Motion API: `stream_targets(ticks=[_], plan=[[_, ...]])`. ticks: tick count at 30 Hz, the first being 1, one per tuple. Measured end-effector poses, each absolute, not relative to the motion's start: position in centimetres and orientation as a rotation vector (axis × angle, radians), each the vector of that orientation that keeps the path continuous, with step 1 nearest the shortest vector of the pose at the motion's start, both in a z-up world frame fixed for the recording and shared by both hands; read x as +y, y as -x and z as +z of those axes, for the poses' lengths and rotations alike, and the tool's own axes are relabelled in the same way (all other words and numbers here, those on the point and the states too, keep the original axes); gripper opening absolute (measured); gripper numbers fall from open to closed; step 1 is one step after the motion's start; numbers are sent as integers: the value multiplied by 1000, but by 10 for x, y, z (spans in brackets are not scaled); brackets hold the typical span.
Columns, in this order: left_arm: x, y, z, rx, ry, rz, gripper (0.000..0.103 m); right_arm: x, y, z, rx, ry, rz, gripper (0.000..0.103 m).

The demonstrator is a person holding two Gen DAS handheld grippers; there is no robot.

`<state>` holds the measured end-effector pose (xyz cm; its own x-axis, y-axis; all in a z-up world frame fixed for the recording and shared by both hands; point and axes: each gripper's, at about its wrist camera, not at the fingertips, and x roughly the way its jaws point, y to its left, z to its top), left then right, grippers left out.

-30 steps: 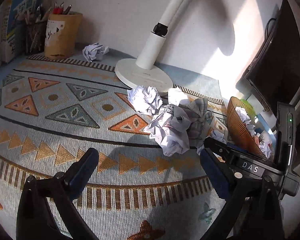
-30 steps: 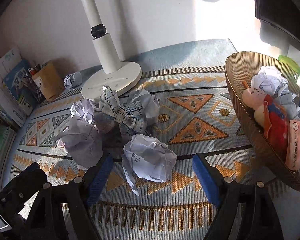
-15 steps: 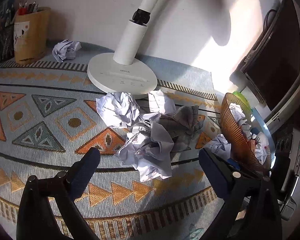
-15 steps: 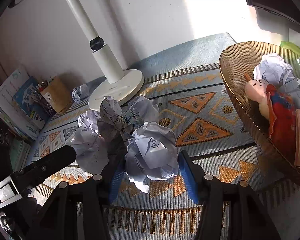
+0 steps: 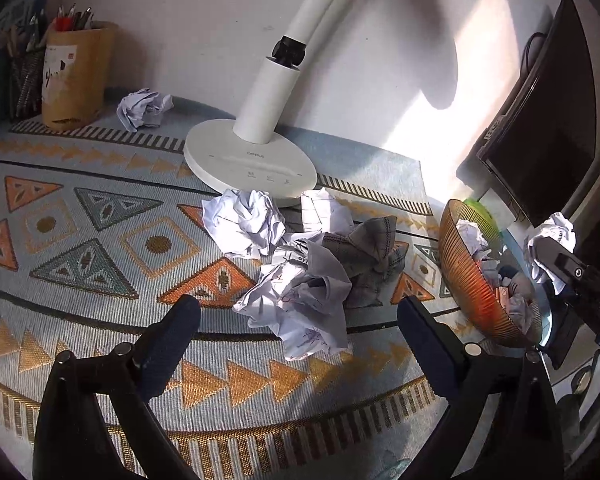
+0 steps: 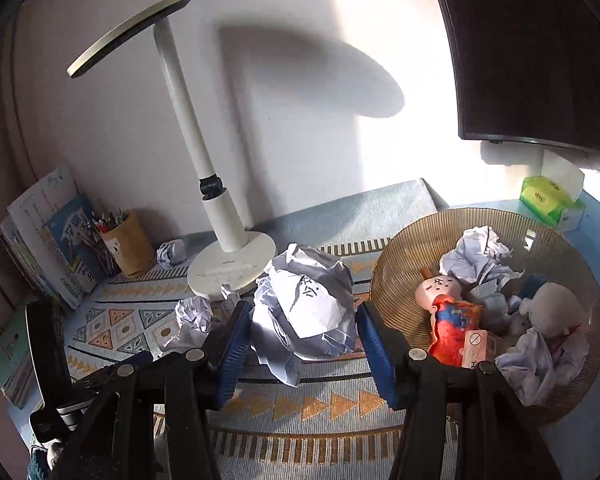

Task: Organize objects
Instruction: 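Grasp crumpled paper with the left gripper while the right grasps a paper ball, then carry both papers over the amber bowl and open both grippers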

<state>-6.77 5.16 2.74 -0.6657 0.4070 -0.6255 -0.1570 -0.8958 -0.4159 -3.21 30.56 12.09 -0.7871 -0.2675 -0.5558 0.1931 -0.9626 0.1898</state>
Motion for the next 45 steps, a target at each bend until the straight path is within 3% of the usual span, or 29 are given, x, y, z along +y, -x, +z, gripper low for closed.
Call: stream_targets(ticks=[4,9,10,11,14,16,24,31,37,40,41,43,45], plan=[[66,76,24,-375,1149,2582,95,308,29,111,-230,-925,-2707,53],[72,84,19,-350,1201,2571,76,298,32,92,-204,-994,-2676,53],[74,86,18,-347,1207,2561,60,298,32,90,-210,-1002,-2664,53],[75,87,18,-346,1208,2547,51,297,32,88,-212,-1007,-2656,53],[78,81,21,-321,1176,2552,40,297,28,87,-206,-1013,-2650,53],[78,75,24,-311,1162,2557,39,302,24,89,-215,-1008,-2653,53],[117,36,79,-245,949,2515,39,346,-5,121,-283,-921,-2742,53],[198,43,145,-124,762,2402,39,406,-10,177,-325,-814,-2965,53],[256,85,135,-173,847,2235,39,454,29,174,-515,-933,-2957,53],[270,94,128,-160,852,2248,50,466,45,164,-546,-965,-2961,58],[274,97,126,-151,863,2250,62,468,50,161,-541,-972,-2961,69],[275,100,122,-147,874,2269,78,471,54,157,-552,-966,-2973,75],[272,98,121,-147,872,2269,78,469,55,154,-548,-984,-2966,75]])
